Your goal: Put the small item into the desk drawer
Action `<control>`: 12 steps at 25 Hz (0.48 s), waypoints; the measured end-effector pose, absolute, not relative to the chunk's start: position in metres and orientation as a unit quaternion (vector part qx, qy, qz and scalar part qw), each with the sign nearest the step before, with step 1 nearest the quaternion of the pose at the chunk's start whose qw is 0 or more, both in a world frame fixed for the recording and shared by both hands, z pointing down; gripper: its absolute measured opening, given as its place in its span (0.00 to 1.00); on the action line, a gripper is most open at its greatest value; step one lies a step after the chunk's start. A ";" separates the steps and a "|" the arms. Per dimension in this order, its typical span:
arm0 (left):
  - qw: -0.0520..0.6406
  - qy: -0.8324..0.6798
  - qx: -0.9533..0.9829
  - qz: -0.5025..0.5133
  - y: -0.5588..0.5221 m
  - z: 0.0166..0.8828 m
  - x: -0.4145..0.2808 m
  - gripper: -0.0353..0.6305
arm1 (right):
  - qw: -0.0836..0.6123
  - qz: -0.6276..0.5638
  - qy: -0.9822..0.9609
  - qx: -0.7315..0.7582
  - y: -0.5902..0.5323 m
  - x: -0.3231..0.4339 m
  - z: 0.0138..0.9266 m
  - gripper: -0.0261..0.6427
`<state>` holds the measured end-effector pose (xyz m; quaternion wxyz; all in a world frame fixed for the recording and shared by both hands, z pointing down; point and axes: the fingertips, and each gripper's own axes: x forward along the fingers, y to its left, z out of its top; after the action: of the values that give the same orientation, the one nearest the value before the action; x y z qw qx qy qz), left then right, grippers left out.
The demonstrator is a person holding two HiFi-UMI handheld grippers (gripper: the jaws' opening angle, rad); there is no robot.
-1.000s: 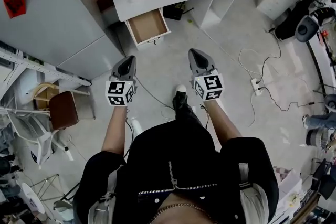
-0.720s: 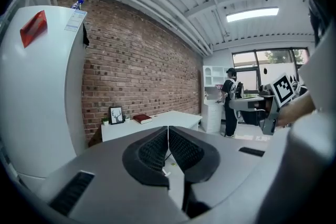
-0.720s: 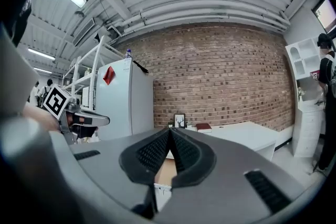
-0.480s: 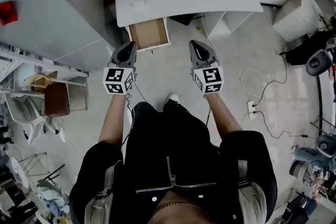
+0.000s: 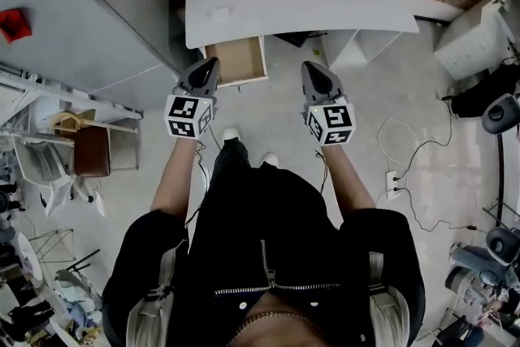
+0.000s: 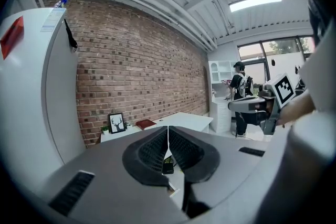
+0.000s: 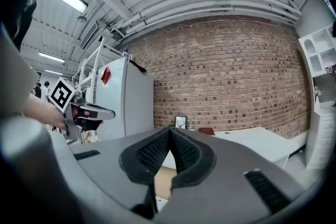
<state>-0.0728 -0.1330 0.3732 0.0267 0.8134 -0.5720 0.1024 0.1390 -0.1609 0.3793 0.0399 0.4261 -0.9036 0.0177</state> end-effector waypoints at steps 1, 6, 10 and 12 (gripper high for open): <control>0.026 -0.572 0.813 0.103 -0.136 0.374 -0.074 0.09 | 0.040 0.018 -0.904 0.426 -0.163 0.138 0.380 0.05; 0.024 -0.575 0.812 0.098 -0.149 0.374 -0.081 0.09 | 0.044 0.018 -0.906 0.420 -0.170 0.131 0.383 0.05; 0.025 -0.575 0.812 0.095 -0.157 0.378 -0.089 0.09 | 0.050 0.019 -0.907 0.417 -0.180 0.121 0.386 0.05; 0.026 -0.574 0.813 0.098 -0.160 0.380 -0.093 0.09 | 0.052 0.021 -0.908 0.415 -0.183 0.116 0.387 0.05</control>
<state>-0.0933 -0.1605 0.3803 0.0257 0.8128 -0.5737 0.0981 0.1159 -0.1835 0.3866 0.0525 0.4152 -0.9080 0.0214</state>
